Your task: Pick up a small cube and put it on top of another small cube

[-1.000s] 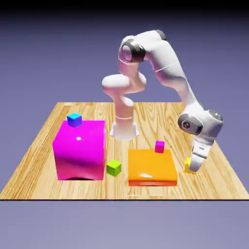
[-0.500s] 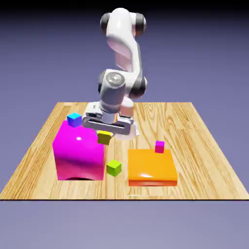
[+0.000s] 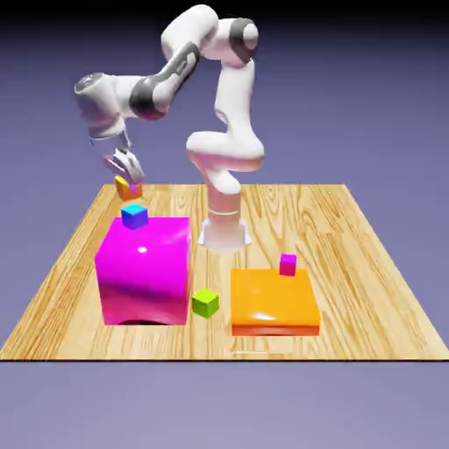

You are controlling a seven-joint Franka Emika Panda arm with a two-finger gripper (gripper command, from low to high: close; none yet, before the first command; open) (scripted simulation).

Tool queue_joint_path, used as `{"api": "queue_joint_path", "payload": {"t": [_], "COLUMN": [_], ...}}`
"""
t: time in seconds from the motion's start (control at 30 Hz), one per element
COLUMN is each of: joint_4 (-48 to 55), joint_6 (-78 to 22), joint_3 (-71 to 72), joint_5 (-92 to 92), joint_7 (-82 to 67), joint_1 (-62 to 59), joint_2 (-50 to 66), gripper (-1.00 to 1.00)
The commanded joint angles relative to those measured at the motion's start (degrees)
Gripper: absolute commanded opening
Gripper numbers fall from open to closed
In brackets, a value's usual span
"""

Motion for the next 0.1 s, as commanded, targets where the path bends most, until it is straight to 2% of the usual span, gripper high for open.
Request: {"api": "queue_joint_path", "payload": {"t": [0.0, 0.07], "joint_4": [0.0, 2.1], "joint_6": [0.0, -2.4], "joint_3": [0.0, 0.2], "joint_5": [-0.2, -0.1], "joint_7": [0.1, 0.1], "joint_1": [0.0, 0.0], "joint_2": [0.0, -0.4], "gripper": [1.00, 1.00]}}
